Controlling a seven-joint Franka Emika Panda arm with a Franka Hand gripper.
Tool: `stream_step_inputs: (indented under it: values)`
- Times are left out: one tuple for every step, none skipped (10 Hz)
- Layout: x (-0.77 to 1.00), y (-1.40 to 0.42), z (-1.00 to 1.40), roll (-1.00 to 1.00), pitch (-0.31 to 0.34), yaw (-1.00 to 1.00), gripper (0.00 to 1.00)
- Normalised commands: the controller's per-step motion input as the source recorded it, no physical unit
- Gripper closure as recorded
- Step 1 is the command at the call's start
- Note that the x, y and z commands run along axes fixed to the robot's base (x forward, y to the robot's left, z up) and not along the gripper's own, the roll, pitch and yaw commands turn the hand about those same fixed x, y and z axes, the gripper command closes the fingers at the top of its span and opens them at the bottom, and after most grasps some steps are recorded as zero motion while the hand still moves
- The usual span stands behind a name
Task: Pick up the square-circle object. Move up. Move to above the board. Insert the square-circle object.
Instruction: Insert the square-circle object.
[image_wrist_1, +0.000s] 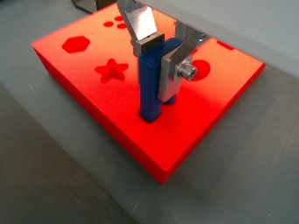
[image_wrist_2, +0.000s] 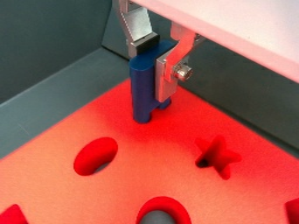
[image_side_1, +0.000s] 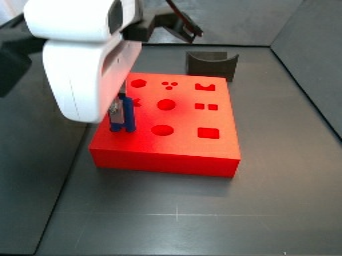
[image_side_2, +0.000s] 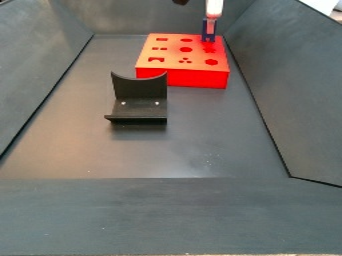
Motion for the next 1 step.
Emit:
stream_step_inputs:
  values:
    - [0.0, 0.0, 0.0, 0.0, 0.0, 0.0, 1.0]
